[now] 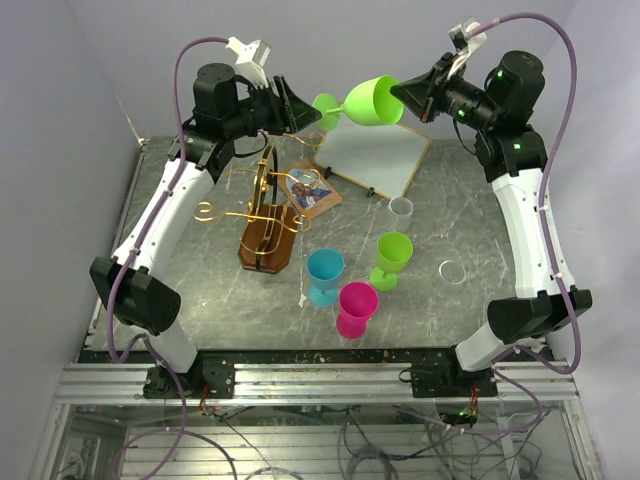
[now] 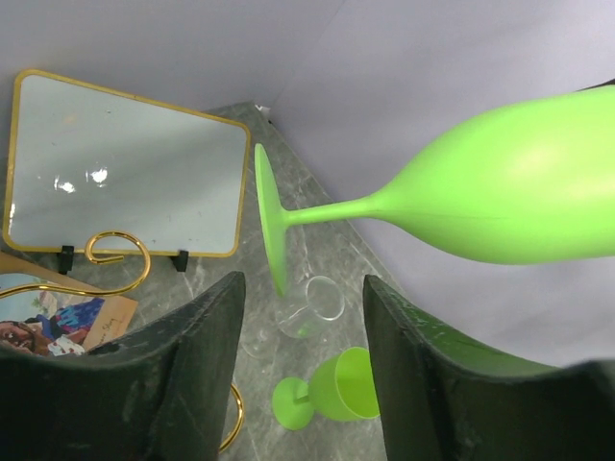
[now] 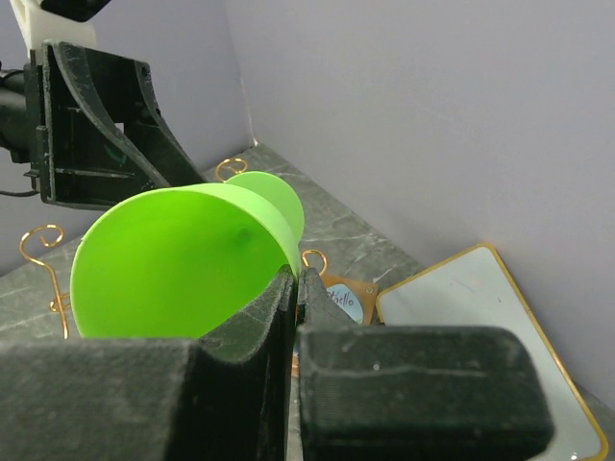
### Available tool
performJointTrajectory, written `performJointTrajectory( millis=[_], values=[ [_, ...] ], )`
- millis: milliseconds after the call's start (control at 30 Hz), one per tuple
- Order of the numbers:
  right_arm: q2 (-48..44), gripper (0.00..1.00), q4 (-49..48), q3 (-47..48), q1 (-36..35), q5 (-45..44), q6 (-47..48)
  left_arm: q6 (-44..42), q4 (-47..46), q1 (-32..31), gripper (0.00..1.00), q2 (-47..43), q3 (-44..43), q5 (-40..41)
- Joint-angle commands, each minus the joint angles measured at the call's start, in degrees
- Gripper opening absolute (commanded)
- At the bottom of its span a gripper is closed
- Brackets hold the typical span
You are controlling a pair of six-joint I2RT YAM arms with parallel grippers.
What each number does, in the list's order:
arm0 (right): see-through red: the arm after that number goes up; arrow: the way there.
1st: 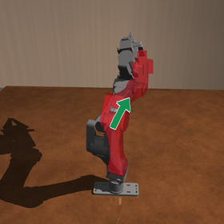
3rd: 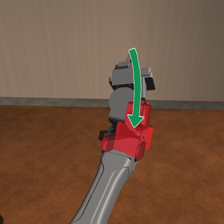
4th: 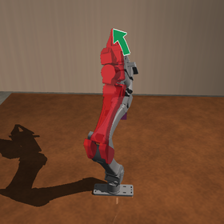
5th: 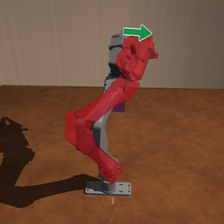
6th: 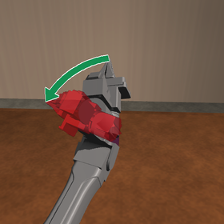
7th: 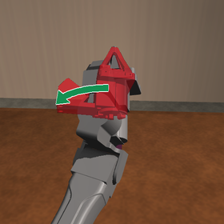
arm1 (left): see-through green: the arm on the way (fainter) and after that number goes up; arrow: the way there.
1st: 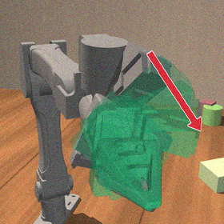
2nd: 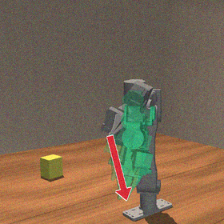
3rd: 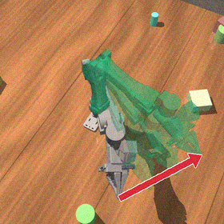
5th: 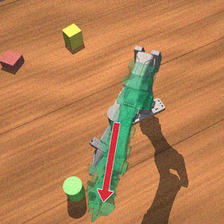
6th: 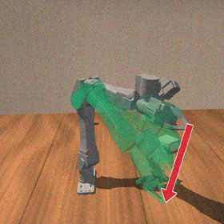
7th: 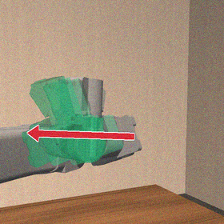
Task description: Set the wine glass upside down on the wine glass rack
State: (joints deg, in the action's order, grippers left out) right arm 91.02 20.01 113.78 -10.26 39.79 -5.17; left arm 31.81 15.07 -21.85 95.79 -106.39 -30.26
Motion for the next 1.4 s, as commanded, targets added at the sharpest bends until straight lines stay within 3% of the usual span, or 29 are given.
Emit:
performJointTrajectory(
  millis=[0,100,400,600,933,1067,1200,1367],
  values=[
    [-0.1,0.0,-0.5,1.7,-0.3,1.6,-0.1,1.8,-2.8,-0.2,0.57,0.6,0.6,-1.8],
    [-0.3,0.0,-0.4,1.4,-0.3,2.6,-0.2,2.3,-3.4,-0.2,0.52,1.7,0.5,-2.7],
    [-0.8,0.0,0.3,1.3,-0.3,2.7,0.8,3.0,-4.7,-0.2,0.52,2.3,0.7,-2.7],
    [-1.0,0.0,0.4,1.1,-0.3,2.5,1.2,3.0,-5.8,-0.2,0.32,1.5,1.7,-3.6],
    [-1.5,0.0,-0.9,-0.8,-0.3,3.7,0.3,4.8,-7.2,-0.2,0.25,1.4,2.7,-5.2],
    [-1.8,0.0,-1.1,-1.3,-0.3,3.9,0.8,7.1,-8.1,-0.1,0.08,1.0,3.5,-6.0],
    [-2.3,0.01,-0.4,-2.2,-0.2,2.5,2.1,7.6,-8.3,0.3,0.07,0.3,4.0,-5.9],
    [-3.1,0.4,2.4,-2.1,-0.2,1.1,5.5,6.6,-7.1,3.3,0.07,-1.3,3.7,-5.5]
  ],
)
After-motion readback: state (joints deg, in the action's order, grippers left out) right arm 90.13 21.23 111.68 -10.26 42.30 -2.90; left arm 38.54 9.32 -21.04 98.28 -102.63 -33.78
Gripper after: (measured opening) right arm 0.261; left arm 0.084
